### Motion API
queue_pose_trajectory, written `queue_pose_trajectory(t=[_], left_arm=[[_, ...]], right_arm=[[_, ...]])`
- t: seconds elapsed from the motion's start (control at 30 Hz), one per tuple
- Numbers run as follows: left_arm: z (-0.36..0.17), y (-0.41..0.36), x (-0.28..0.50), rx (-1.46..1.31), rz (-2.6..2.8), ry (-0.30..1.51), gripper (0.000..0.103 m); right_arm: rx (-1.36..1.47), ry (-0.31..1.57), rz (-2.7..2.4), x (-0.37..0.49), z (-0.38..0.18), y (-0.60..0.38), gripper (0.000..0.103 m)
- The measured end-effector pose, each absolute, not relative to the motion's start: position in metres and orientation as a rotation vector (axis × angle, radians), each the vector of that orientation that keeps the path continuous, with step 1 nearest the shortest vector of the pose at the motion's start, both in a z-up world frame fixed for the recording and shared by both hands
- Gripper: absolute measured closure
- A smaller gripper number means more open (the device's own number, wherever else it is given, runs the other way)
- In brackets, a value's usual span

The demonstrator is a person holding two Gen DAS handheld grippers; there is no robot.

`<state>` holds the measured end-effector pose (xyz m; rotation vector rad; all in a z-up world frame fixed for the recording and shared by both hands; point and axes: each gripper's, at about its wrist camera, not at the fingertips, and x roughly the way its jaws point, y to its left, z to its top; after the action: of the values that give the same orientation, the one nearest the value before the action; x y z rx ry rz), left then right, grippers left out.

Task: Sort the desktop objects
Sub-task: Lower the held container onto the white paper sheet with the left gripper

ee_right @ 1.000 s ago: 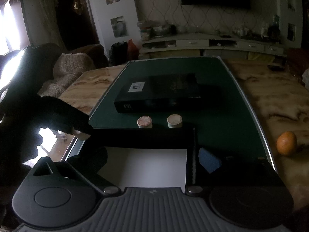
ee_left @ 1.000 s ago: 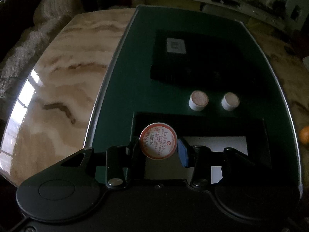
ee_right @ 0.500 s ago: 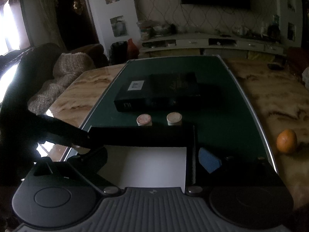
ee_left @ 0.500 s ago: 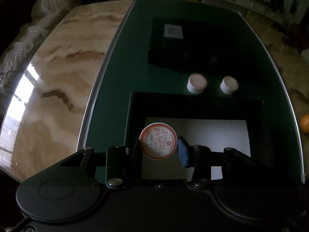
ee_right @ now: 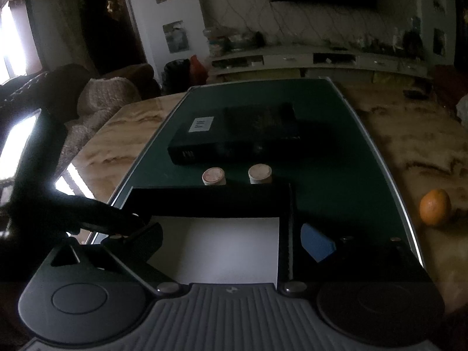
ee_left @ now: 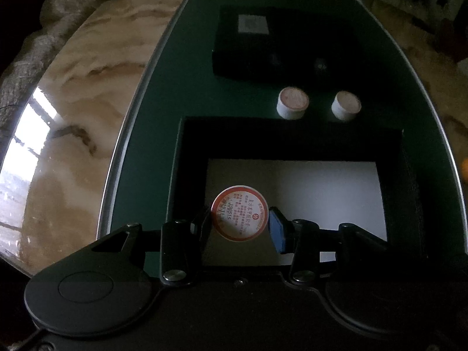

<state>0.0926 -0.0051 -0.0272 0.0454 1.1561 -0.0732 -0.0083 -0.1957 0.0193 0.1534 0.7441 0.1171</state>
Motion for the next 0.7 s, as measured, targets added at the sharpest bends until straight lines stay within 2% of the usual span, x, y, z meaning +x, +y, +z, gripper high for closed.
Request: queue_pose_trajectory(t=[0.7], left_arm=[[-0.063, -0.007, 0.108, 0.061, -0.031, 1.215, 0.062]], right_arm=[[0.154, 0.755, 0.112, -0.006, 0.014, -0.198, 0.000]])
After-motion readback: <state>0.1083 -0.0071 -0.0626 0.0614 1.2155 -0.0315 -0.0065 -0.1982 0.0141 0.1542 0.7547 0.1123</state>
